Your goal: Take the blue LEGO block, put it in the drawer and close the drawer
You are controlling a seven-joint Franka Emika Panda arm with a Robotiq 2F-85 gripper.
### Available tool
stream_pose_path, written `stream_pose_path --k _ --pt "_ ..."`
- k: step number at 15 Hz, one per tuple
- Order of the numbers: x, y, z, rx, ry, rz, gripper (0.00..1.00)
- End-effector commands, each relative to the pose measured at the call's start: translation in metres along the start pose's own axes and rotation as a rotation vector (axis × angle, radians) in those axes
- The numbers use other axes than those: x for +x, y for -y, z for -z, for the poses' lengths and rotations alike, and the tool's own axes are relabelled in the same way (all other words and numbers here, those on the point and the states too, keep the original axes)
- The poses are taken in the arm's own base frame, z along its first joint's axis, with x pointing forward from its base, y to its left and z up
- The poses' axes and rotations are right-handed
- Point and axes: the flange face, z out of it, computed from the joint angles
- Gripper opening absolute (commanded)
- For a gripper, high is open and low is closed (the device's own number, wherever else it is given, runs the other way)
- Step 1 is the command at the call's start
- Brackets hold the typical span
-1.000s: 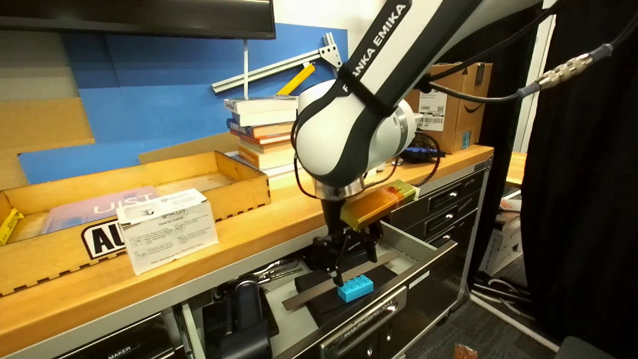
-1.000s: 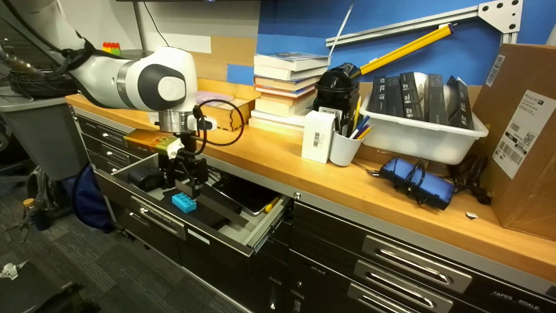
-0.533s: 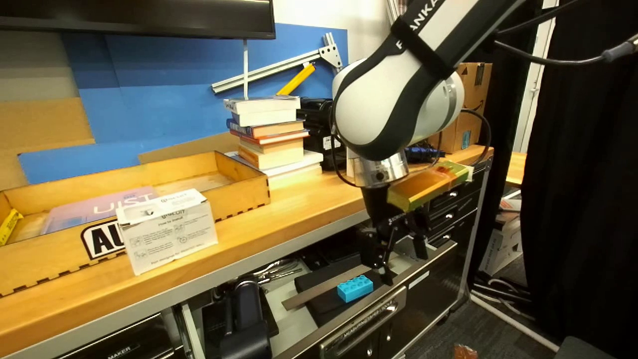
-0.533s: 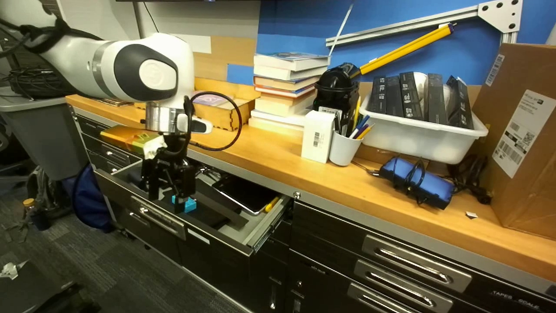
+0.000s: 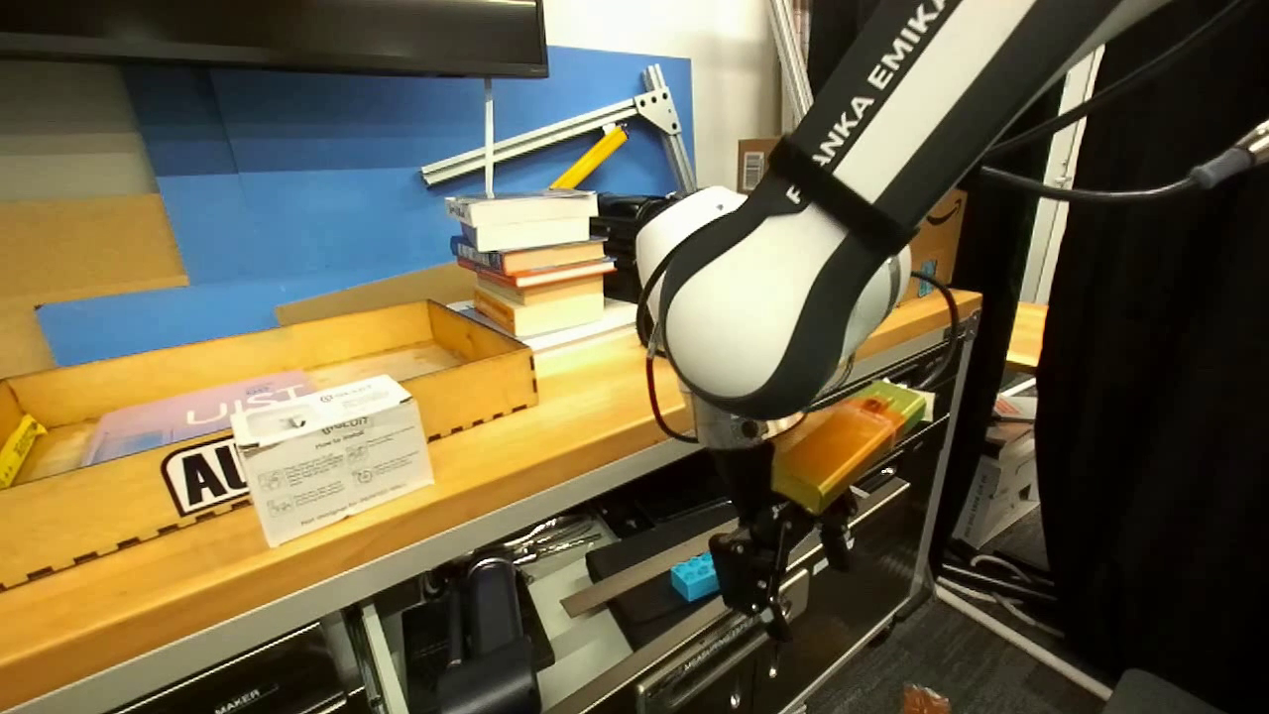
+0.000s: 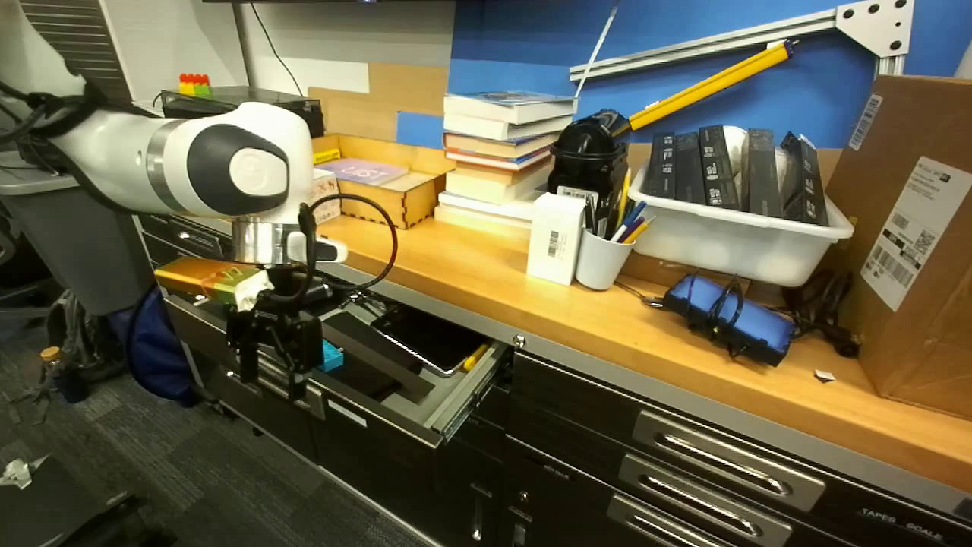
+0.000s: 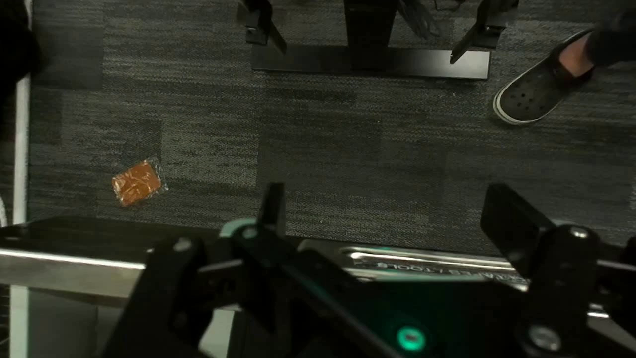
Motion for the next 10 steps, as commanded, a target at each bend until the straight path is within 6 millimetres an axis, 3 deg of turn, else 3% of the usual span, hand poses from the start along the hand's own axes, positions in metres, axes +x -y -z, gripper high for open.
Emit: stream_pose_path --k 1,5,10 --pt "0.020 0.023 -0.006 -0.055 -0.074 -0.008 1.00" --pt "0.042 0.045 -0.006 -0.066 -0.153 -0.063 1.00" --pt "0.082 0.063 0.030 -0.078 -0.304 -0.131 1.00"
